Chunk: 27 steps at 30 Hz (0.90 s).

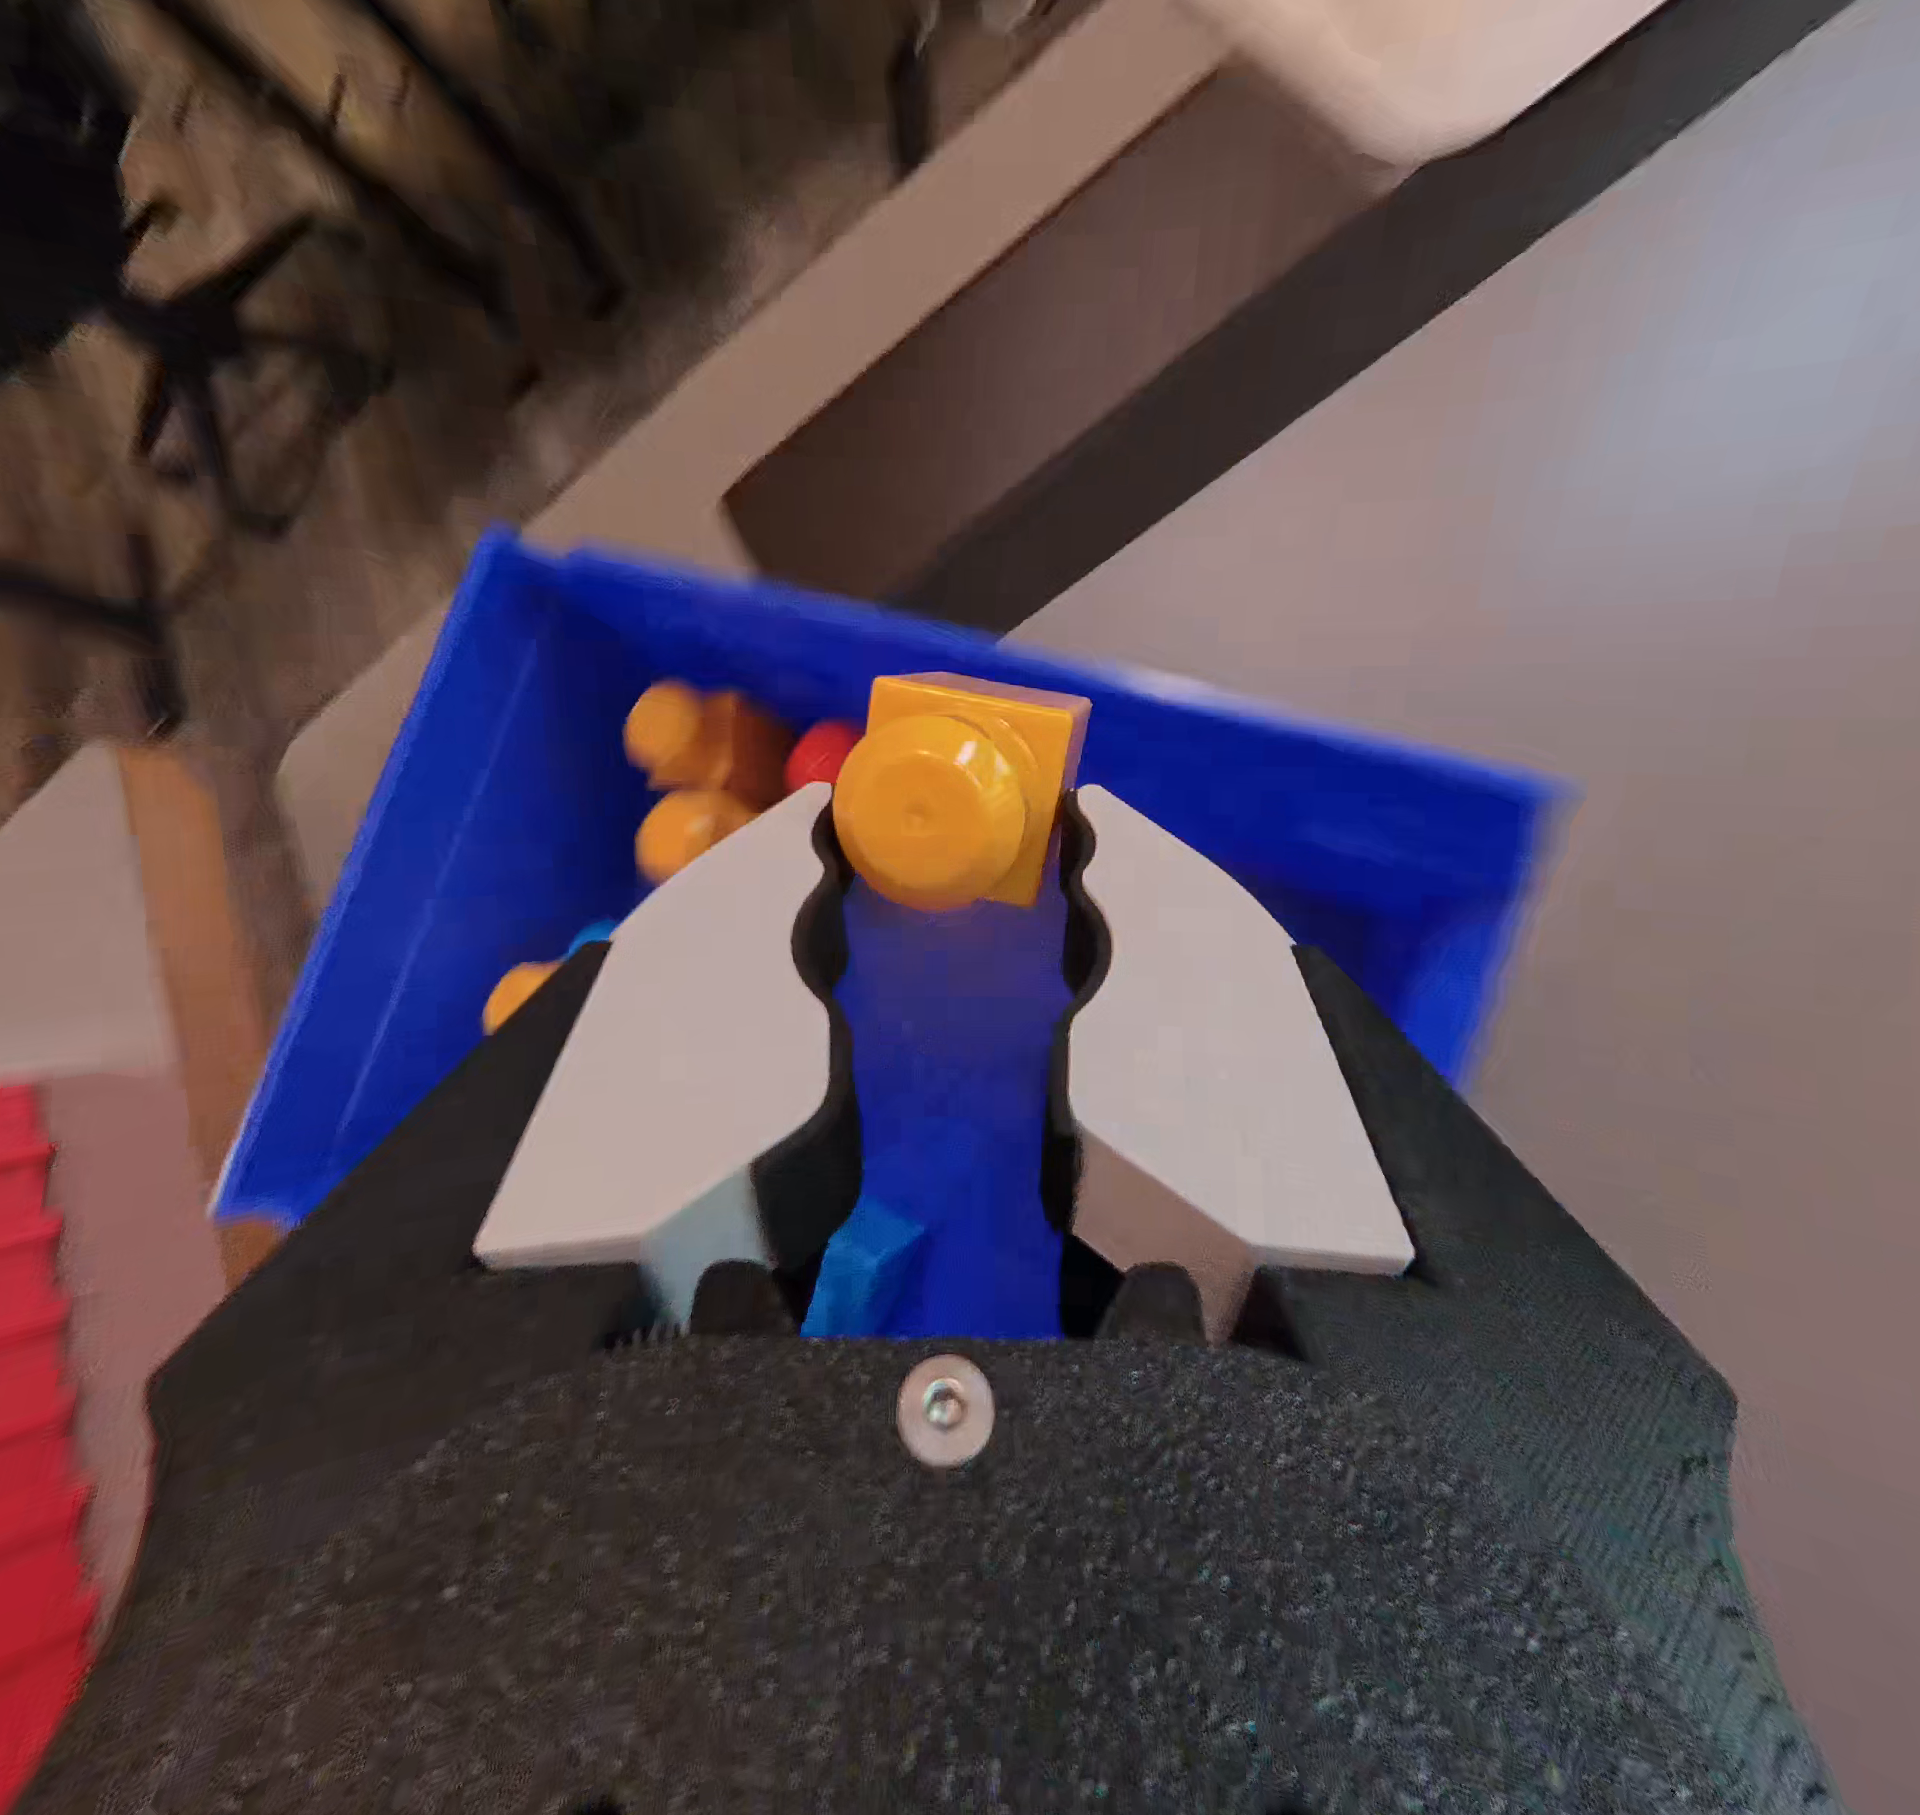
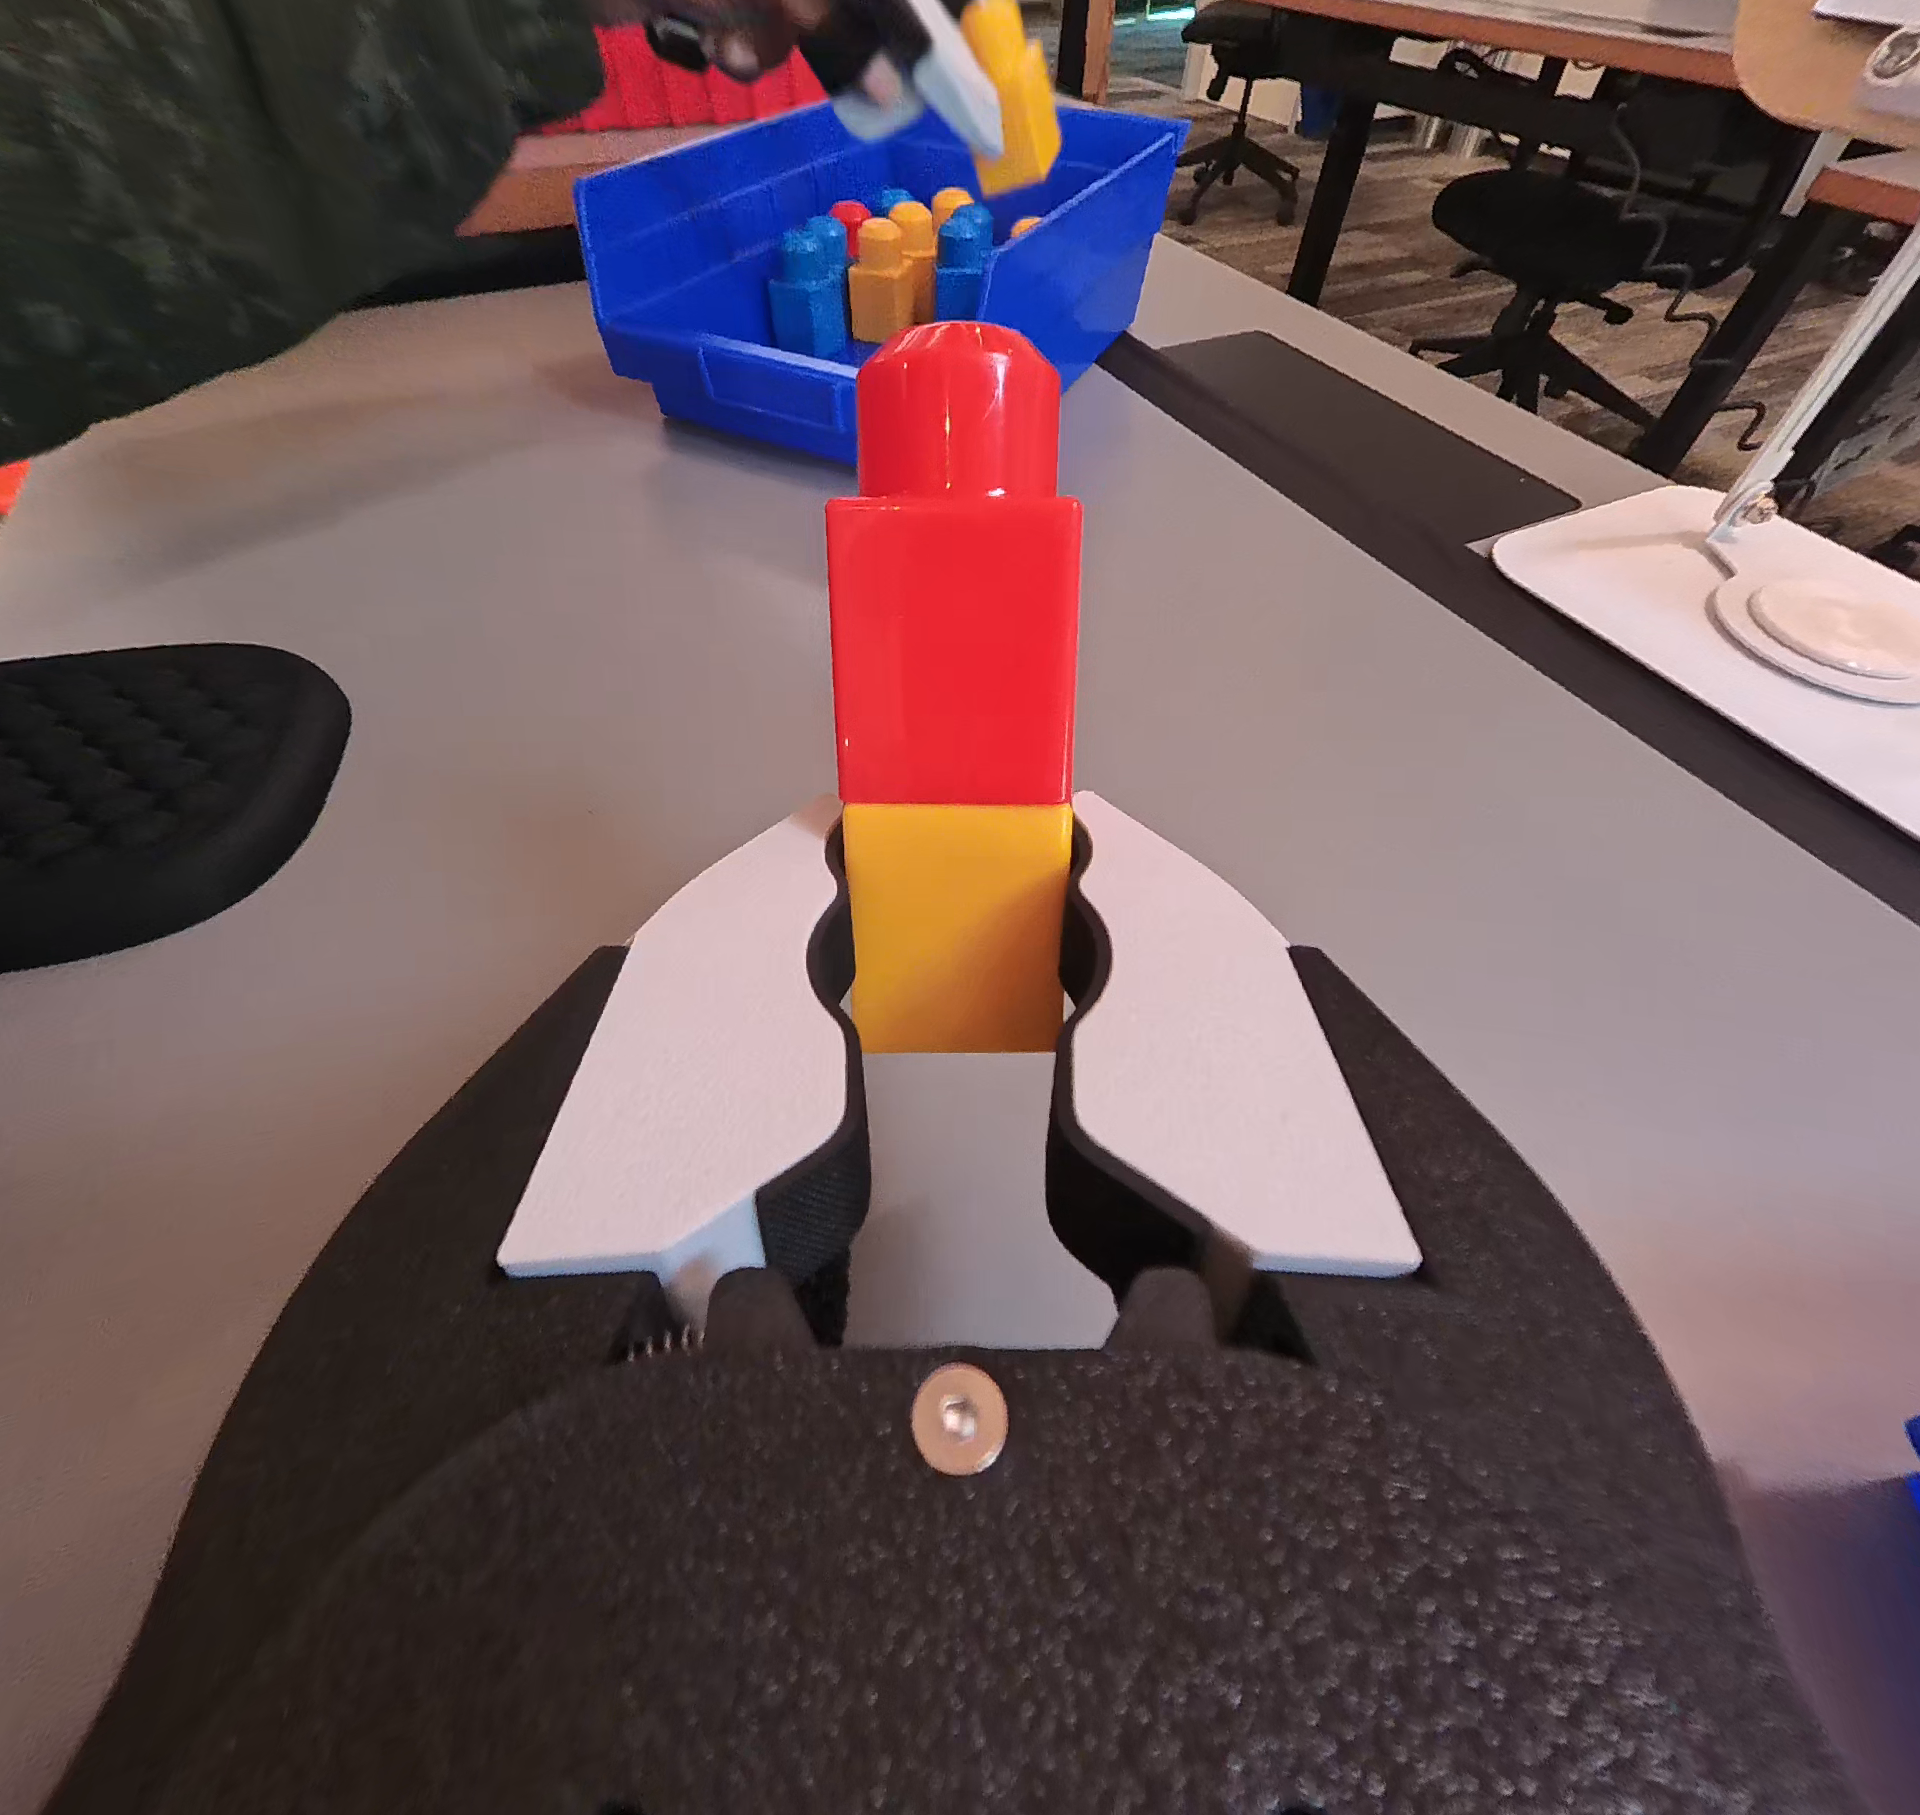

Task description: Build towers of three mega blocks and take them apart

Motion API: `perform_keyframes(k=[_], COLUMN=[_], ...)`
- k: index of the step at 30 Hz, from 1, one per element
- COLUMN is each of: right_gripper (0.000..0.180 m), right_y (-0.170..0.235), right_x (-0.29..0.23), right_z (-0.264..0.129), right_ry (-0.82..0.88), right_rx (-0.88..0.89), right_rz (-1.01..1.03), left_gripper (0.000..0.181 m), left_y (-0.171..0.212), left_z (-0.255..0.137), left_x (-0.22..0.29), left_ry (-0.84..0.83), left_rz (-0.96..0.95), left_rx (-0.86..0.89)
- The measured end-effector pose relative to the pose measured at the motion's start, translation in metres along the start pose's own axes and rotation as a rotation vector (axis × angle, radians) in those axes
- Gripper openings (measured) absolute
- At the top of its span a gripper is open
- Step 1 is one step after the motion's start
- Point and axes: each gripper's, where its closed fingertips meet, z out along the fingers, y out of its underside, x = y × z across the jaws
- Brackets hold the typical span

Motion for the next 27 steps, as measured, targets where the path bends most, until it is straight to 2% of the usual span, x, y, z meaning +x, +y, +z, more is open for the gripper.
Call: perform_keyframes(k=[3, 5, 9, 11, 15, 18, 24, 27], right_gripper=[0.036, 0.036, 0.036, 0.036, 0.036, 0.036, 0.036, 0.036], right_y=[0.004, 0.009, 0.016, 0.019, 0.021, 0.021, 0.018, 0.021], right_x=[-0.003, -0.008, -0.021, -0.026, -0.031, -0.033, -0.029, -0.027], right_z=[0.002, 0.004, 0.005, 0.006, 0.005, 0.006, 0.005, 0.006], right_ry=[-0.013, -0.041, -0.108, -0.136, -0.171, -0.186, -0.172, -0.140], right_rx=[-0.023, -0.051, -0.094, -0.109, -0.121, -0.124, -0.104, -0.137], right_rz=[-0.016, -0.033, -0.048, -0.051, -0.056, -0.057, -0.026, -0.059], left_gripper=[0.039, 0.038, 0.038, 0.038, 0.038, 0.038, 0.038, 0.037], left_y=[-0.051, -0.070, -0.078, -0.074, -0.061, -0.061, -0.068, -0.061], left_z=[-0.049, -0.081, -0.122, -0.120, -0.106, -0.104, -0.102, -0.098], left_x=[0.079, 0.142, 0.247, 0.277, 0.309, 0.324, 0.332, 0.333], left_ry=[0.266, 0.463, 0.772, 0.839, 0.945, 0.994, 1.008, 0.945], left_rz=[0.071, 0.151, 0.349, 0.398, 0.451, 0.450, 0.417, 0.500], left_rx=[0.220, 0.324, 0.465, 0.475, 0.418, 0.440, 0.488, 0.454])
